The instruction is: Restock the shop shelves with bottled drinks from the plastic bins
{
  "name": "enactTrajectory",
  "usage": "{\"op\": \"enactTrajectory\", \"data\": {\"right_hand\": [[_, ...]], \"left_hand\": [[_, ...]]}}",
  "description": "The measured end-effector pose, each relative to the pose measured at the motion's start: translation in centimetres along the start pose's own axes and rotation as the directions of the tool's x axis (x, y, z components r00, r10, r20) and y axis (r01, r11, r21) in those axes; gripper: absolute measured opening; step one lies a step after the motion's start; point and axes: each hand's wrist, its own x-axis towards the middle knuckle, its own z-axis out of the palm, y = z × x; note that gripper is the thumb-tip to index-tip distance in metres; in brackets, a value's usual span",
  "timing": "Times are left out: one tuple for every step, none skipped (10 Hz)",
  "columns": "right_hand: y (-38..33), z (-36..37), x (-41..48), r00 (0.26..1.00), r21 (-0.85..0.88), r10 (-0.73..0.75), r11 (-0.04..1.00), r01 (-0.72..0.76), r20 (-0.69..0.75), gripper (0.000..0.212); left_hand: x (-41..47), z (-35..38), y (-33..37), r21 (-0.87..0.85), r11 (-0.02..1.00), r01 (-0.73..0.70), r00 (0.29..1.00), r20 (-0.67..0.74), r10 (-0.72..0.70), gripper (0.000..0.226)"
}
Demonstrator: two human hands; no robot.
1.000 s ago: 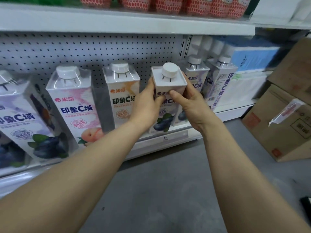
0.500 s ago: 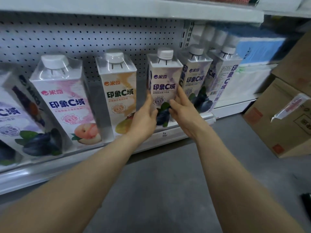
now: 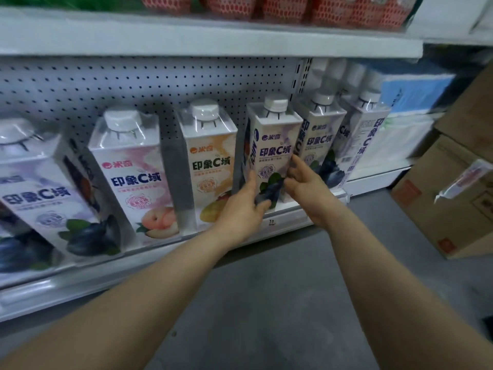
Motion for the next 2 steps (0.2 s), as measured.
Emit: {"op": "enactTrajectory", "data": {"right_hand": [[-3.1, -1.3, -1.1, 0.993, -0.449, 0.114, 0.887, -0.113, -0.025, 0.059], [-6.7, -2.1, -3.0, 0.993, -0.821, 0.100, 0.559, -0.111, -0.066, 0.058]], "left_hand": [[-1.7, -1.8, 1.0, 0.133, 0.987, -0.085, 0.995, 0.055, 0.078, 0.058], [-2.9, -4.4, 2.9, 0.210, 0.951, -0.228, 0.973, 0.062, 0.220, 0.045]]}}
